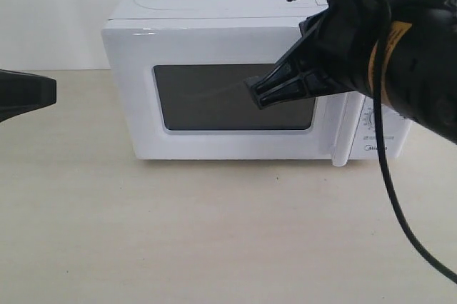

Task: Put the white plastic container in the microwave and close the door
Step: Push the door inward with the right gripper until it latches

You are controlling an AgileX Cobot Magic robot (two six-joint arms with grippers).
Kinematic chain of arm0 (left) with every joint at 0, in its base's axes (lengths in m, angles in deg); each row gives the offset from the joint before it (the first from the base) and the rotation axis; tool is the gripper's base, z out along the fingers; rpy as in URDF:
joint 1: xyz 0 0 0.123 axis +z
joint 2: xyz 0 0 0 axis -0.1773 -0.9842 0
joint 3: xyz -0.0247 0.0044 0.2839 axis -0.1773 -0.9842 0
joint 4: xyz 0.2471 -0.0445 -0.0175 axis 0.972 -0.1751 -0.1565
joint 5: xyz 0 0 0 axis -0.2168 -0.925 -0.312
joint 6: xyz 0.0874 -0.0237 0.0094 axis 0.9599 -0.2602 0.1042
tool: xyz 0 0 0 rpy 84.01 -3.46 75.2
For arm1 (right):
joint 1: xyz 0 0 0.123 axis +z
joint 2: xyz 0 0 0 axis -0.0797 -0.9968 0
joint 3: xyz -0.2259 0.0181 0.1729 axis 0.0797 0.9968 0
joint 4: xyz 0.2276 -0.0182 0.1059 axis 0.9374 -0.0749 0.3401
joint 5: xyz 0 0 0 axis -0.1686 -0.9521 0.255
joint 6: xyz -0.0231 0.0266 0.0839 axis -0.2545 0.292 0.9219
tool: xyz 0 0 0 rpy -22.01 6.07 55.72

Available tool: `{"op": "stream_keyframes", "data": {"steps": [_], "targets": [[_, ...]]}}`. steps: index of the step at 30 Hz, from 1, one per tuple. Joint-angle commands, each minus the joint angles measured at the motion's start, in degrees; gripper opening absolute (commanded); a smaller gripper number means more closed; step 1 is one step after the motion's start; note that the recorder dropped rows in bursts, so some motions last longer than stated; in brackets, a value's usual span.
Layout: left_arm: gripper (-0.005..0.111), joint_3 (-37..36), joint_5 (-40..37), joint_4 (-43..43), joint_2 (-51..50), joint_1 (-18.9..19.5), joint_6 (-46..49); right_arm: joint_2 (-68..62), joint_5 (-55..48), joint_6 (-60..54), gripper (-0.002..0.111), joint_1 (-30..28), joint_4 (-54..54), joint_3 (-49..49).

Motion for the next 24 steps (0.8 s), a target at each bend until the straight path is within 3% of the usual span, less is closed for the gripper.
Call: {"op": "stream_keyframes", "data": {"steps": [1,16,24], "targets": [[0.004,-0.32,0.88,-0.85,0.20,-0.27,0.30,0.43,-0.73,0.14,0.000,0.09,0.08,0.14],[0.004,-0.32,0.88,-0.85,0.20,-0.27,0.30,0.54,-0.49,0.14,0.000,0.09,0.20,0.14],[0.004,-0.32,0.88,-0.85,0.20,-0.27,0.30,9.24,-0.83,-1.00,0.000,0.09,1.46,0.14]]}}
